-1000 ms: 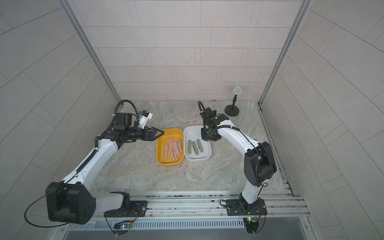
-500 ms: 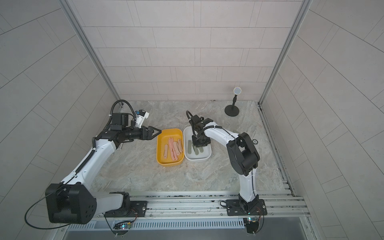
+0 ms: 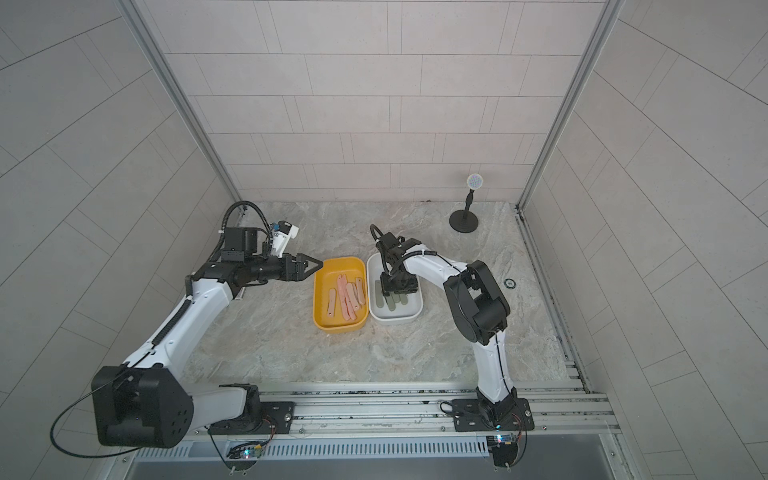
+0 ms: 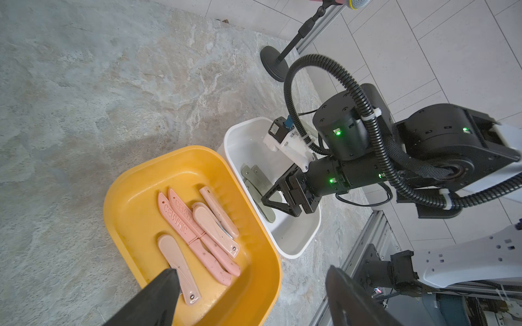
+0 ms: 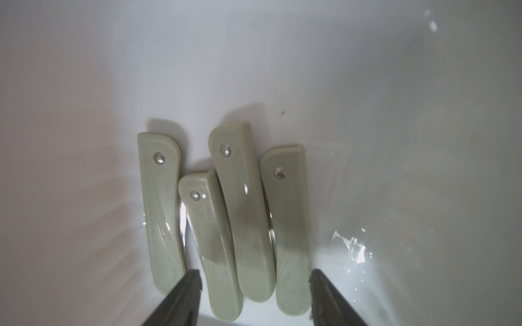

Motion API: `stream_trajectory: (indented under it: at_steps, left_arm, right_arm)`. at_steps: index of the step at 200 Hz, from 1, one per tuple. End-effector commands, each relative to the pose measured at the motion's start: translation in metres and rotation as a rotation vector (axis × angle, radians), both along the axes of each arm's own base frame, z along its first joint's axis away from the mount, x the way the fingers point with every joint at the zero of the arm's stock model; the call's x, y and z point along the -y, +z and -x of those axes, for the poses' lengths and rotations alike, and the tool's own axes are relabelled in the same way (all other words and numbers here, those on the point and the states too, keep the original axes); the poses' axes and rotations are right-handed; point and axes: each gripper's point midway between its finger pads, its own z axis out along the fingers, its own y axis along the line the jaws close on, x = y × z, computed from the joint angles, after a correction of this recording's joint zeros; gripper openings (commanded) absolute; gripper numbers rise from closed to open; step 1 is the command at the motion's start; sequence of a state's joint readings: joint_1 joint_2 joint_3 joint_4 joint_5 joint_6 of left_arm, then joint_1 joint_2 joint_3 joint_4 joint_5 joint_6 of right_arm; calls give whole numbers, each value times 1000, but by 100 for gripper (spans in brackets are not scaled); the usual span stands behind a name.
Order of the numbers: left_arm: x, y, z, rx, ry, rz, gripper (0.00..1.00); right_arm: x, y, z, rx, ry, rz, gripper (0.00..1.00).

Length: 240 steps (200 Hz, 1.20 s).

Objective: Place the fruit knives into the storage box by color
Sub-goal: Place the fruit knife in the storage box, then move the fruit knife to the center of the board.

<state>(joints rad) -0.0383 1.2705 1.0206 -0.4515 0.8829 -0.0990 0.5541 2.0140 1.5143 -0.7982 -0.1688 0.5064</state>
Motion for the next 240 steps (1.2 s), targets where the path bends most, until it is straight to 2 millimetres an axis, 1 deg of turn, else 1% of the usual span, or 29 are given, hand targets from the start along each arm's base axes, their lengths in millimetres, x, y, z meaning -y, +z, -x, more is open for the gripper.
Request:
stream_trajectory:
  at_steps: [1,28,62,84,106,152,170,185,196,213,240]
  left_arm:
    - [0,-1,-1,7,-6,12,88]
    - [0,0,-1,8,-5,12,88]
    - [1,5,0,13,-7,24,88]
    - [2,9,0,17,-9,33,88]
    - [5,13,1,15,-20,50,88]
    - [13,20,1,18,-50,50,88]
    - [20,22,0,18,-72,42,88]
    - [28,22,-1,13,-98,29,88]
    - [35,22,0,12,-121,23,88]
    - [45,23,0,19,-147,11,88]
    - [60,22,2,19,-187,-2,88]
  right_arm:
    - [3,18,-6,49,-15,-4,69]
    - [1,28,-8,76,-13,-28,70]
    - [0,50,-9,134,-8,-59,70]
    - [5,64,-12,175,-8,-61,70]
    - [17,73,-15,198,-30,-61,70]
    - [59,86,-20,230,-99,-45,72]
    - [80,88,-23,236,-137,-33,73]
    - [99,90,-27,238,-172,-24,73]
    - [119,89,-31,236,-213,-16,74]
    - [145,85,-35,221,-271,-9,74]
    - [179,77,-38,202,-334,14,74]
